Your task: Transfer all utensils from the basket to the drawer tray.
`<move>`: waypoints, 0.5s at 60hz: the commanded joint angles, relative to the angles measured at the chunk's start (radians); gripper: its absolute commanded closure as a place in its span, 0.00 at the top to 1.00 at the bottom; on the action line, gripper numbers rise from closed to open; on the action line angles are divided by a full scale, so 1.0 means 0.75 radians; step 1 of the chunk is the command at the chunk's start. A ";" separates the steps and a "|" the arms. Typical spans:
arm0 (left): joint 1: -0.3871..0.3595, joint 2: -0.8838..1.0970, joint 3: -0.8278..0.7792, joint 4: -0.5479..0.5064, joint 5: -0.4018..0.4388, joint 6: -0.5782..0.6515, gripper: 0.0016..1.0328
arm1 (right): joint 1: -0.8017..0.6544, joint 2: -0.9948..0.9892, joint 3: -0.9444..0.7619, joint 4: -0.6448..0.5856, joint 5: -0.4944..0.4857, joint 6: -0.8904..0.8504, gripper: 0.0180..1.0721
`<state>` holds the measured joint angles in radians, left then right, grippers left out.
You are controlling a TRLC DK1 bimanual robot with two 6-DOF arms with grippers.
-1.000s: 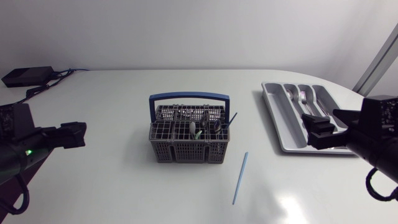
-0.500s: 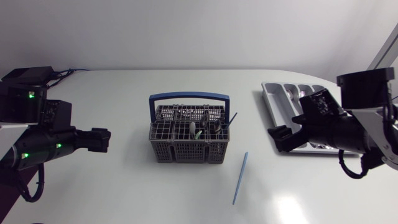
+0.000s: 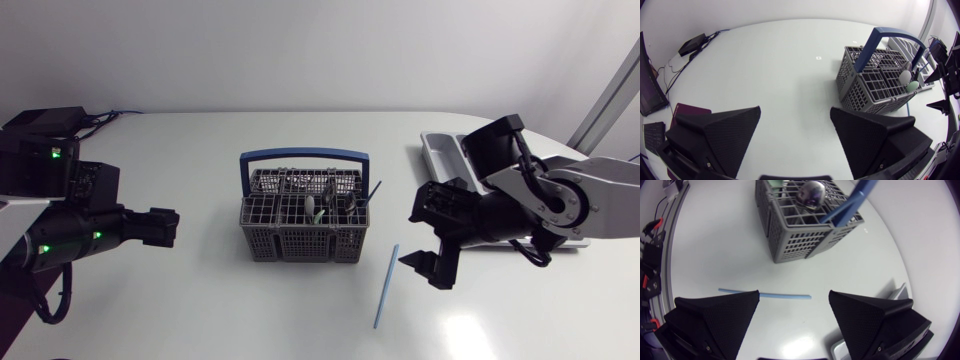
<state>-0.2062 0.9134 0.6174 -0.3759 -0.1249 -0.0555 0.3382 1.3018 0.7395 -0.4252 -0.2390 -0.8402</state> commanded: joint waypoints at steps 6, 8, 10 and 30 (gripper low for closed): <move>-0.020 0.017 -0.005 0.012 0.001 0.047 0.94 | 0.099 0.076 0.002 -0.059 0.043 -0.311 0.95; -0.024 0.017 -0.009 0.012 0.001 0.058 0.94 | 0.107 0.119 0.039 -0.114 0.043 -0.356 0.95; -0.026 0.017 -0.011 0.012 0.001 0.060 0.94 | 0.118 0.154 0.065 -0.167 0.043 -0.410 0.95; -0.058 0.003 -0.038 0.004 0.003 0.107 0.94 | 0.185 0.406 0.204 -0.331 0.114 -0.772 0.86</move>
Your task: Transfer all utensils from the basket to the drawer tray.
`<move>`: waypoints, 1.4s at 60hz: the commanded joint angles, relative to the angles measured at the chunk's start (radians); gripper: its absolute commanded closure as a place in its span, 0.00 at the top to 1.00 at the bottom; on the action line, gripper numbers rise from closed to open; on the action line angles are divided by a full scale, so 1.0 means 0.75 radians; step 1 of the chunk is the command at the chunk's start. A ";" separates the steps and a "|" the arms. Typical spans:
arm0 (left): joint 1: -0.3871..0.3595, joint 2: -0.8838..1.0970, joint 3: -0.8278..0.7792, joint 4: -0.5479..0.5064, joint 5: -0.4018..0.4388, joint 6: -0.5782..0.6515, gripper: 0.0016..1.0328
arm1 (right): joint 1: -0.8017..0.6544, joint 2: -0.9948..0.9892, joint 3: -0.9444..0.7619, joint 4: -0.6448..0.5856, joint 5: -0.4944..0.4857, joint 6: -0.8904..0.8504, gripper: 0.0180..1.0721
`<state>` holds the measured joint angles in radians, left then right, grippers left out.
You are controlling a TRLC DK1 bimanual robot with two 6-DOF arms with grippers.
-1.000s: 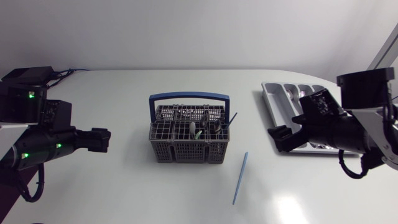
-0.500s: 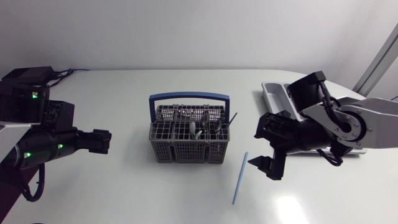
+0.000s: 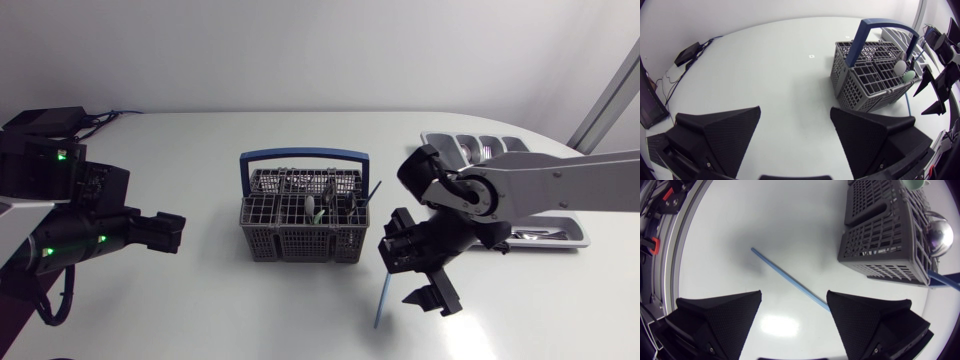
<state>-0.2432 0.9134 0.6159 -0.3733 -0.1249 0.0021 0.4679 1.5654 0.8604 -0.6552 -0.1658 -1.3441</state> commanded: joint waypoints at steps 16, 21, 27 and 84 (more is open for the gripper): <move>-0.005 -0.044 -0.042 -0.024 0.001 0.059 0.94 | -0.012 0.275 0.147 -0.010 0.131 -0.319 0.67; -0.003 -0.060 -0.040 -0.036 0.001 0.061 0.94 | -0.023 0.300 0.160 -0.002 0.141 -0.372 0.55; 0.001 -0.062 -0.048 -0.038 0.001 0.059 0.94 | -0.023 0.320 0.158 0.023 0.160 -0.415 0.42; -0.036 -0.105 -0.062 -0.044 0.003 0.050 0.94 | 0.061 -0.113 0.021 -0.482 0.031 -0.161 0.08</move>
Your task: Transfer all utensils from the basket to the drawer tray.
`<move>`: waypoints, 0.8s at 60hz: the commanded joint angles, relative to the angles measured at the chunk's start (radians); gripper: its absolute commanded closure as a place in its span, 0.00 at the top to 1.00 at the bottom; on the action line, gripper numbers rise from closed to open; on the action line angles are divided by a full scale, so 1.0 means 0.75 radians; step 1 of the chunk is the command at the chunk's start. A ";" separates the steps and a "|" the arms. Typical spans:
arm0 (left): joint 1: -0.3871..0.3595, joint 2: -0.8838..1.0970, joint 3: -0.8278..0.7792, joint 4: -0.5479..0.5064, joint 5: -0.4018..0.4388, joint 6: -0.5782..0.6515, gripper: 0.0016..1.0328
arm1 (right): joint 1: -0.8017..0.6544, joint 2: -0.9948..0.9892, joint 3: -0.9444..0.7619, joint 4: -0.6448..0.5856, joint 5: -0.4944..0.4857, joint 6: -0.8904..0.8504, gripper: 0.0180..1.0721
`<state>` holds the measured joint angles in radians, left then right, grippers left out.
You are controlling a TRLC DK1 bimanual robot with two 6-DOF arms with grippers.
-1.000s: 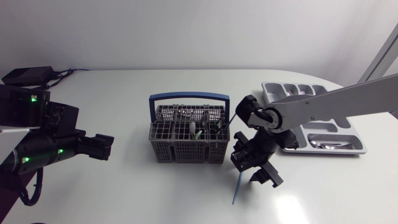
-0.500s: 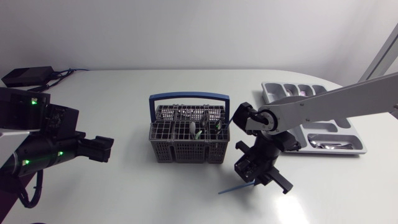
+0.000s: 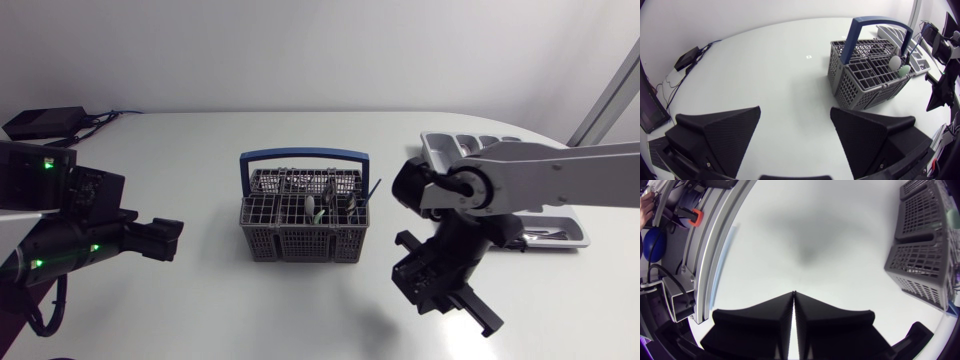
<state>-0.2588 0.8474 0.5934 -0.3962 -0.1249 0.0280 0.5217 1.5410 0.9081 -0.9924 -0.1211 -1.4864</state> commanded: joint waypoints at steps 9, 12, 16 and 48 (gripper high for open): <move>-0.033 -0.023 -0.032 -0.016 0.003 0.010 0.94 | -0.029 -0.118 -0.117 0.014 -0.012 0.086 0.09; -0.039 -0.036 -0.032 -0.022 0.003 0.010 0.94 | -0.047 -0.124 -0.131 0.012 -0.014 0.129 0.13; -0.050 -0.044 -0.034 -0.024 0.003 0.010 0.94 | -0.070 -0.165 -0.186 0.008 -0.016 0.145 0.20; -0.082 -0.054 -0.047 -0.020 0.003 0.008 0.94 | 0.145 -0.283 -0.403 0.080 -0.010 0.882 0.60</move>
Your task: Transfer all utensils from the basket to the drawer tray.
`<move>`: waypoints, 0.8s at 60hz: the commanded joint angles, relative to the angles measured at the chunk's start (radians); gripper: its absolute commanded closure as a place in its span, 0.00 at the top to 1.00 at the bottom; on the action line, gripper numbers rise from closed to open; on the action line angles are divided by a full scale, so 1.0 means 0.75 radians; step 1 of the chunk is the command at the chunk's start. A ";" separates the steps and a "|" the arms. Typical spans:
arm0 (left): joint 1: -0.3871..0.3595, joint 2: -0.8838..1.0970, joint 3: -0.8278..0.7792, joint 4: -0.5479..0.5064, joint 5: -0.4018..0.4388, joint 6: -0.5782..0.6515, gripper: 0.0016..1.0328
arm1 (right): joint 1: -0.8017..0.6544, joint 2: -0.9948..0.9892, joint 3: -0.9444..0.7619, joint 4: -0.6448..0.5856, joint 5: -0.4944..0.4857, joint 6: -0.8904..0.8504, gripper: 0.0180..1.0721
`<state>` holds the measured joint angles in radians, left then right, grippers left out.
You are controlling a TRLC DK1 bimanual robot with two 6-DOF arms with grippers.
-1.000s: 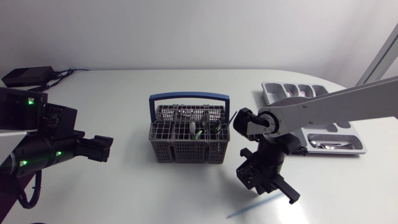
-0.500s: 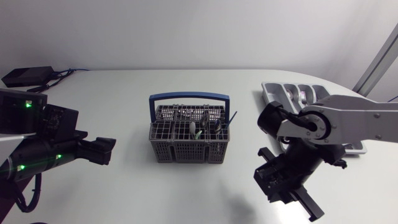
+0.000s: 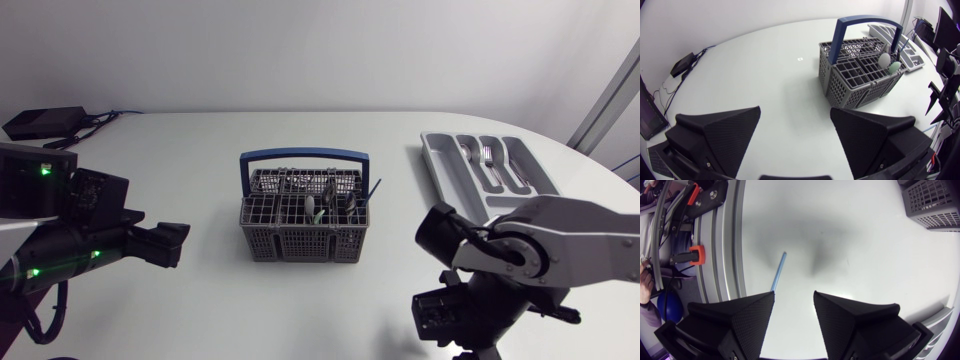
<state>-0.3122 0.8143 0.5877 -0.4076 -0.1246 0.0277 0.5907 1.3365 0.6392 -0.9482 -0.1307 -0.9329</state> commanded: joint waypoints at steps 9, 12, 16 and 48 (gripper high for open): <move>-0.019 -0.010 -0.045 -0.001 0.002 0.004 0.94 | 0.120 0.034 -0.087 0.100 0.035 0.262 0.59; -0.019 -0.010 -0.047 -0.001 0.002 0.004 0.94 | 0.135 0.049 -0.102 0.125 0.037 0.289 0.59; -0.019 -0.010 -0.047 -0.001 0.002 0.004 0.94 | 0.157 0.075 -0.124 0.166 0.049 0.326 0.58; -0.015 0.000 -0.060 0.018 0.002 0.006 0.94 | 0.260 0.245 -0.167 0.360 0.072 0.452 0.14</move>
<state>-0.3183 0.8143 0.5713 -0.4007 -0.1249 0.0277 0.7715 1.4429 0.5697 -0.7513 -0.0765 -0.6231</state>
